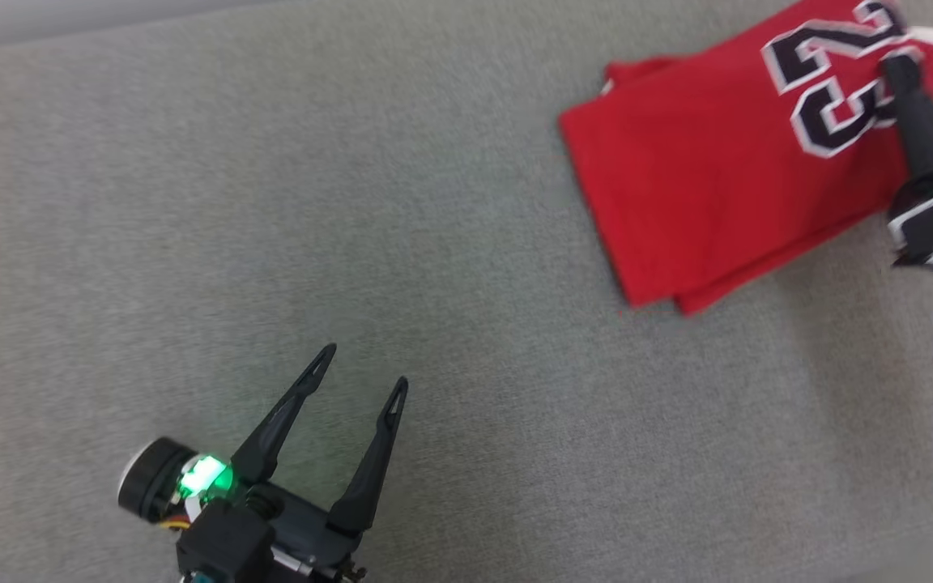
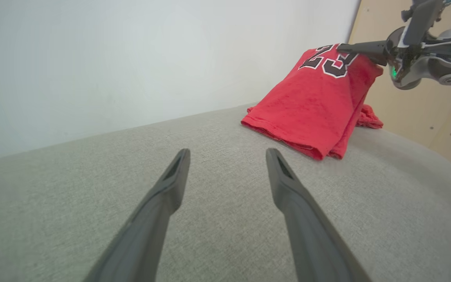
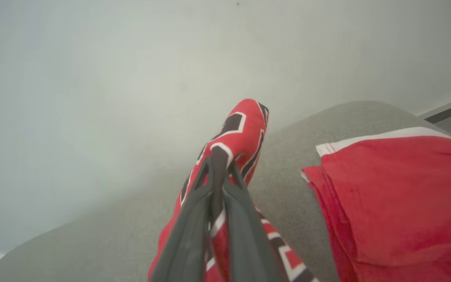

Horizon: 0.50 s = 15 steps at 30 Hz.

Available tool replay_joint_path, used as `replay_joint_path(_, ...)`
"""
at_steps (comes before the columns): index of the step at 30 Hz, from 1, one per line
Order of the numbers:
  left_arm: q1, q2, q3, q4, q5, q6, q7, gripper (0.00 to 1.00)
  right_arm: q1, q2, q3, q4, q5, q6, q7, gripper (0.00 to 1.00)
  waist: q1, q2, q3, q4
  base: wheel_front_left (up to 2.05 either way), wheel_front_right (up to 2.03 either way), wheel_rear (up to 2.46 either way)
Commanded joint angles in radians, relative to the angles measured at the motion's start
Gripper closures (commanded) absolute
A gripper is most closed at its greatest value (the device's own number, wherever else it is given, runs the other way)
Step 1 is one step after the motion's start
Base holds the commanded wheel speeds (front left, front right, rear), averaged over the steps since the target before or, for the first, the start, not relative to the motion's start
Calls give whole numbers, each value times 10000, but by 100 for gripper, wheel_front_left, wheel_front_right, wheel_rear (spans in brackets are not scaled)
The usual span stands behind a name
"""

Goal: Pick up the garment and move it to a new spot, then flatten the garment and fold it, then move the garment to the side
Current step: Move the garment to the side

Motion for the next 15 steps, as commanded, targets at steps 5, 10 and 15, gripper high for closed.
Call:
replay_joint_path(5, -532, 268, -220, -240, 158, -101, -36, 0, -495, -392, -533, -90, -197, -1, -59, 100, -2, -1, 916, -929, 0, 0, 0)
replay_joint_path(10, -768, 403, -328, -276, 210, -114, -36, 0, -625, -601, -752, -12, -230, -2, -58, 100, -2, -1, 1175, -1177, 0, 0, 0)
replay_joint_path(15, -1005, 604, -422, -300, 267, -161, -36, 0, -782, -895, -1208, 291, -82, -2, -59, 100, -2, -1, 1506, -1332, 0, 0, 0)
